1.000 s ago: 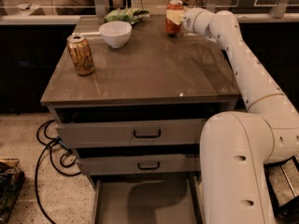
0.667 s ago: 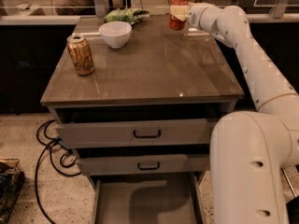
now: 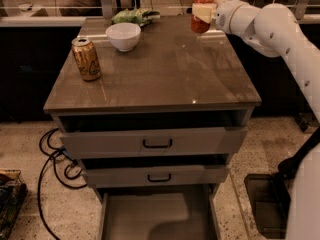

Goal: Place coke can into bottom drawer

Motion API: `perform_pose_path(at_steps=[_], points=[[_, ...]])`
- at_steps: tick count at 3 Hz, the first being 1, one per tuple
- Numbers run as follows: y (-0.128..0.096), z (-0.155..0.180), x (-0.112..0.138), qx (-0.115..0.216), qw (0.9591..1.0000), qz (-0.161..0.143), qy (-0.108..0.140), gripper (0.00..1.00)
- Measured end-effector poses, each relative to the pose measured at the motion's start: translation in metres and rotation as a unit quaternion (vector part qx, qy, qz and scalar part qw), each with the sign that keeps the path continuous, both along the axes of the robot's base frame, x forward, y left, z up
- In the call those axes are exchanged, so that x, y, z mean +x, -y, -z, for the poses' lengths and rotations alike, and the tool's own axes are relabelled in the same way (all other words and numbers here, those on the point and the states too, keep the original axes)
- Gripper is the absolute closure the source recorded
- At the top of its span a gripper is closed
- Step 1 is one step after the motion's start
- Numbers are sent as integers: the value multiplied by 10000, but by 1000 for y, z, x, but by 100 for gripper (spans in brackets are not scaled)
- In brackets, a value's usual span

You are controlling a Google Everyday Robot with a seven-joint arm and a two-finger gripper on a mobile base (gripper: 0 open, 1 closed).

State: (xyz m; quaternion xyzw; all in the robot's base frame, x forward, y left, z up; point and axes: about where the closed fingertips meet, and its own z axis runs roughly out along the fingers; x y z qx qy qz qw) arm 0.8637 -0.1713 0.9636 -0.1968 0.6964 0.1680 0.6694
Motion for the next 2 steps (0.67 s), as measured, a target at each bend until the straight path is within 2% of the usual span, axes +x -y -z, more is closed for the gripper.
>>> perform_pose_path(at_steps=[2], points=[[5, -15, -123, -204, 9995, -36, 226, 100]])
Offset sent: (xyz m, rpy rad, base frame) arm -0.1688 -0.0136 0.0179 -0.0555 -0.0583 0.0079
